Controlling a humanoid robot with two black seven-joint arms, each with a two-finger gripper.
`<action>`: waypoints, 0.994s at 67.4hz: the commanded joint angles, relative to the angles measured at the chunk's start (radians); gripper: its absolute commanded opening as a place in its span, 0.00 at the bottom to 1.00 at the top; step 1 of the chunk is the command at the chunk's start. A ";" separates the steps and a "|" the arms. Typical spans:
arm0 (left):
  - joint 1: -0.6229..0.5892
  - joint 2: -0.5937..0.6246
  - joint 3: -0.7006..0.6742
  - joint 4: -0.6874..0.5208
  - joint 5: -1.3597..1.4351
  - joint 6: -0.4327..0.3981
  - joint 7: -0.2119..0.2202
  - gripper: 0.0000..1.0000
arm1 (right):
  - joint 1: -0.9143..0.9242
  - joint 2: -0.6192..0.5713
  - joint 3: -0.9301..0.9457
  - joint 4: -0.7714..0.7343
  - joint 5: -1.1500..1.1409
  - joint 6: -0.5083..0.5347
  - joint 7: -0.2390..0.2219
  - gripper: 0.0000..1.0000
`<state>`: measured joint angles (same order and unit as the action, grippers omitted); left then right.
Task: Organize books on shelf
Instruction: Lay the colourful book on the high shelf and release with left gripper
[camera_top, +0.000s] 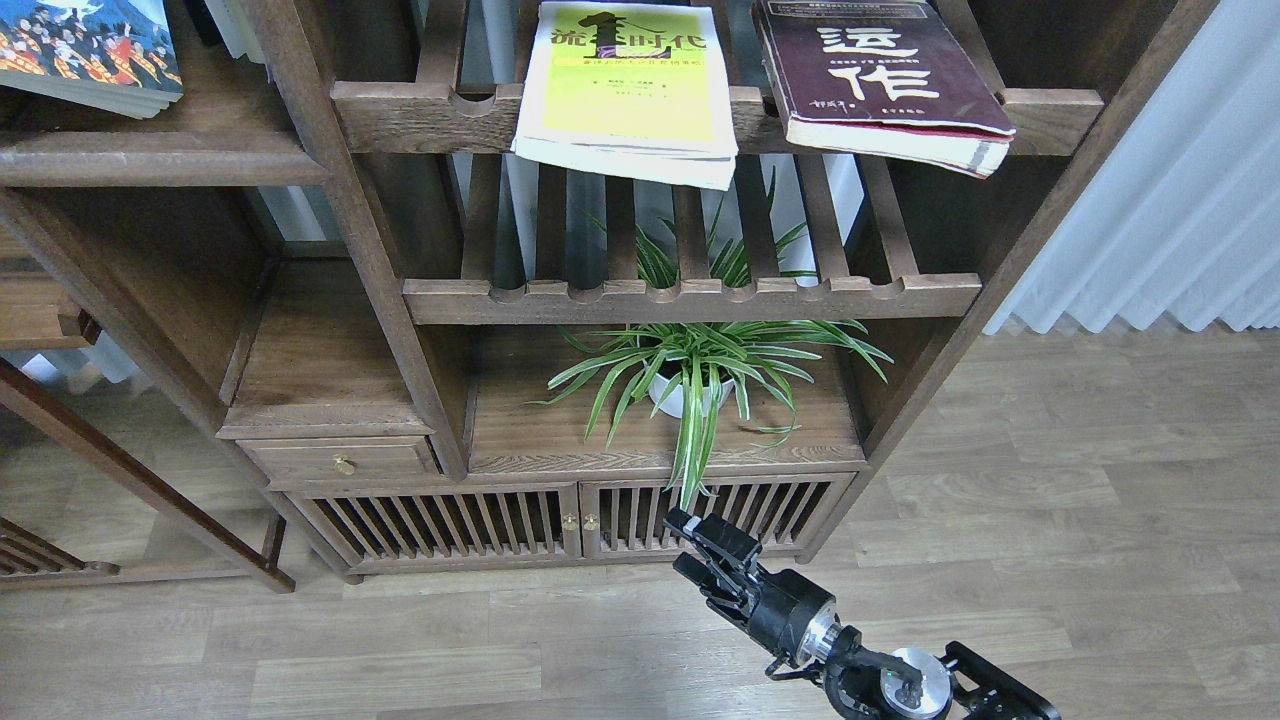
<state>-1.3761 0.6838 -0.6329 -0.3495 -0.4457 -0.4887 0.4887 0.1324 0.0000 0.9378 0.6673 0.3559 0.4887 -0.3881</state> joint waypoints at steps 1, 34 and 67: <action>-0.003 -0.001 0.007 -0.003 0.005 0.000 0.000 0.54 | -0.004 0.000 0.003 0.001 0.000 0.000 0.000 0.89; -0.014 0.000 0.024 -0.006 0.013 0.000 0.000 0.93 | -0.004 0.000 0.001 0.001 0.000 0.000 0.000 0.89; -0.021 -0.004 -0.004 -0.036 0.001 0.000 -0.091 0.98 | -0.005 0.000 0.001 0.001 0.000 0.000 0.000 0.89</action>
<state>-1.4094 0.6782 -0.6367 -0.3637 -0.4369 -0.4887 0.4041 0.1273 0.0000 0.9388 0.6689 0.3559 0.4887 -0.3881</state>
